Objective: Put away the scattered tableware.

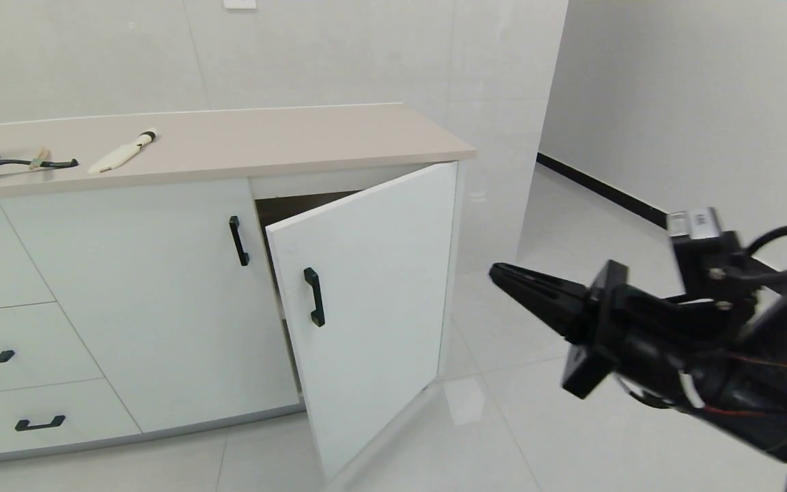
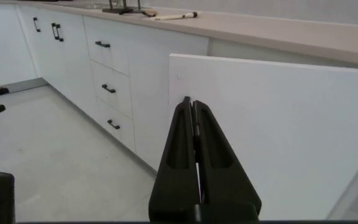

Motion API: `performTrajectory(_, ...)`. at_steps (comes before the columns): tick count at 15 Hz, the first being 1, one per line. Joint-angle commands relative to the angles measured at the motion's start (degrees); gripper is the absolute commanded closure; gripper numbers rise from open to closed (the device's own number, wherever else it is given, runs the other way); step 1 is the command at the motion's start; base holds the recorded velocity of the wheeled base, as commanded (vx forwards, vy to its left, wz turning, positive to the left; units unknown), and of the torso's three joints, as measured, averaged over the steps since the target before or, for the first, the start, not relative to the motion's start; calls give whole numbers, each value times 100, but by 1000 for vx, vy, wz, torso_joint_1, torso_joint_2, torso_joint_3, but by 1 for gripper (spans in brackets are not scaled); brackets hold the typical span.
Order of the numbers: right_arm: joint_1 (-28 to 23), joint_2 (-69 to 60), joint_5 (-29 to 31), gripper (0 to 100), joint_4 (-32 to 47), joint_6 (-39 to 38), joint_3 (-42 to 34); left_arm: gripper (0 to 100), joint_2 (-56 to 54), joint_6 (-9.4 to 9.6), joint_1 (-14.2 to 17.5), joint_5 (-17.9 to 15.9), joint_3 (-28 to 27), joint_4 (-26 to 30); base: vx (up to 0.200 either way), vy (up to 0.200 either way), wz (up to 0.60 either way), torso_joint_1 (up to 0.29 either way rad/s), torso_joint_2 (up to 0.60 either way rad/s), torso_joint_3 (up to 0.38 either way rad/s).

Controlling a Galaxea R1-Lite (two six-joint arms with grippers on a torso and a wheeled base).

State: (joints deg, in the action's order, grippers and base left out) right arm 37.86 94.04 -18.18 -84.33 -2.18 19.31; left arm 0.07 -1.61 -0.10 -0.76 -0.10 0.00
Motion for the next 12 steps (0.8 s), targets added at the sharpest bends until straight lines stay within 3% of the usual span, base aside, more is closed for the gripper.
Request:
performTrajectory(1,-1000,-1757,51,100,137,25,-850,0,1,-6,1,5,1,0,0,0,0,0,0,0)
performTrajectory(4,-2213,-2909,33,100,330,34,-1597,0,1,3,1,-4,1,0,0,0,0,0,0,0)
performTrajectory(5,-2890,-3735,33,100,717,42,-1931,0,1,20,1,-4,1,0,0,0,0,0,0,0)
performTrajectory(6,-3215,-4333,33,100,1165,34,-1931,0,1,47,1,-4,1,0,0,0,0,0,0,0)
performTrajectory(9,-3681,-7584,16,100,4215,289,-1931,0,1,99,1,-12,1,0,0,0,0,0,0,0)
performTrajectory(10,-3690,-7778,16,100,4434,289,-1931,0,1,99,1,-12,1,0,0,0,0,0,0,0)
performTrajectory(11,-3734,-9052,77,100,6016,289,-1931,0,1,99,1,-12,1,0,0,0,0,0,0,0)
performTrajectory(12,-3786,-9404,315,100,7062,332,-1931,0,1,99,1,-12,1,0,0,0,0,0,0,0)
